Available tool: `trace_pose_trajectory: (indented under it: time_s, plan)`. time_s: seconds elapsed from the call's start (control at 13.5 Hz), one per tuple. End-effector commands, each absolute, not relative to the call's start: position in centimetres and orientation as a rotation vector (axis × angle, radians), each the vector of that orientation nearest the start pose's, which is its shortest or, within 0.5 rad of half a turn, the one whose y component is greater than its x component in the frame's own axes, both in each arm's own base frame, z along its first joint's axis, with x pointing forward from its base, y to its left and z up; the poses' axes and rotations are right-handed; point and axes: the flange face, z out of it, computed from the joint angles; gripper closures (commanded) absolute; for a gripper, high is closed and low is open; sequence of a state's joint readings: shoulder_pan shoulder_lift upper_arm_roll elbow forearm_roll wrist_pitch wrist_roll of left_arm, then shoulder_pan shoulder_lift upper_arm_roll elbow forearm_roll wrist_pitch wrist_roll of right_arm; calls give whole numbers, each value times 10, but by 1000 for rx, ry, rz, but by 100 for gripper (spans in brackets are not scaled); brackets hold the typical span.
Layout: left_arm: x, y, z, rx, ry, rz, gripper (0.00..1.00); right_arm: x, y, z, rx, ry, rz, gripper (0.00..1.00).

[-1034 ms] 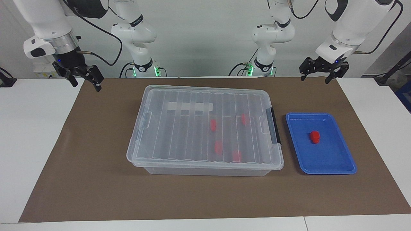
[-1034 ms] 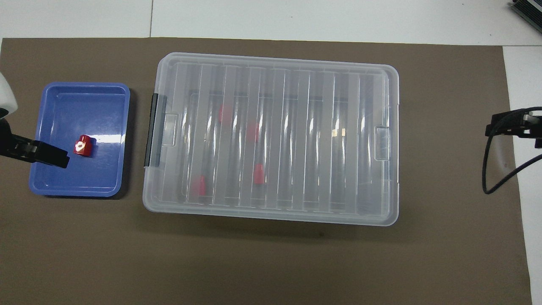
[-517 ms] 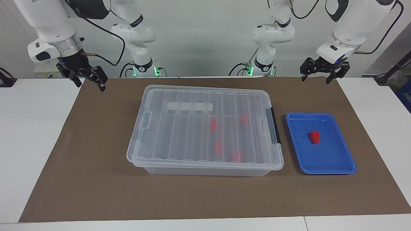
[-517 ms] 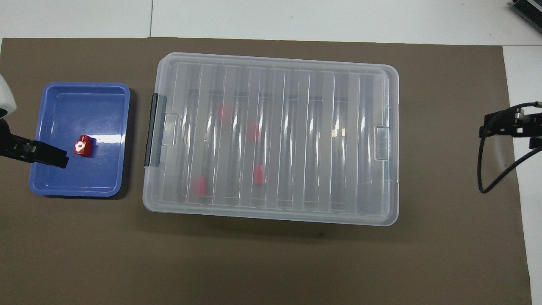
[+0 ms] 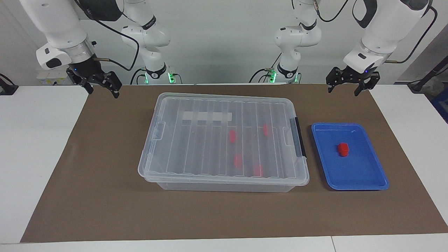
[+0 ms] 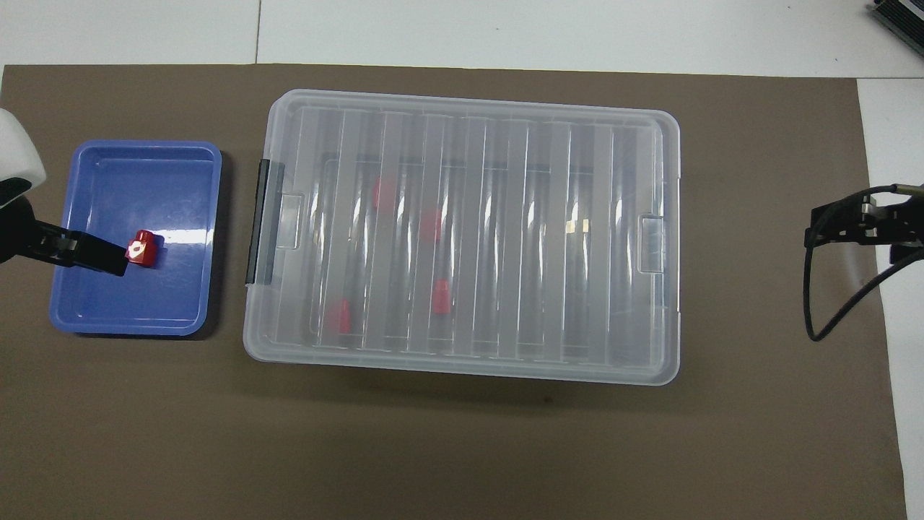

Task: Place red block in blue tray from box

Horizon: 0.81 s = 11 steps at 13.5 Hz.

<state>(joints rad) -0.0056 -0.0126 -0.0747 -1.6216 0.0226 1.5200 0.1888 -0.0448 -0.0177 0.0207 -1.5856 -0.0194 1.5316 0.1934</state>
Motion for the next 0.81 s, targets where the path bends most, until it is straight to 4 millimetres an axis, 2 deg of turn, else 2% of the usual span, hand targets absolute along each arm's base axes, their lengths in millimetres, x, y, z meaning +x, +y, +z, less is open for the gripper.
trace_pose_trajectory:
  time_s: [0.0,0.07,0.15,0.44,0.74]
  plan:
    - [554,-44,597,-3080,414,143,0,537,-14,622,-3142,315,73,0]
    - [561,-45,592,-3079,418,173,0,537,-14,622,-3143,305,71,0]
    - [561,-50,593,-3077,424,188,0,537,-14,622,-3144,284,74,0]
    - [556,-44,601,-3078,409,176,0,536,-14,623,-3144,286,69,0]
    - [555,-42,613,-3077,415,89,0,536,-15,623,-3143,295,66,0]
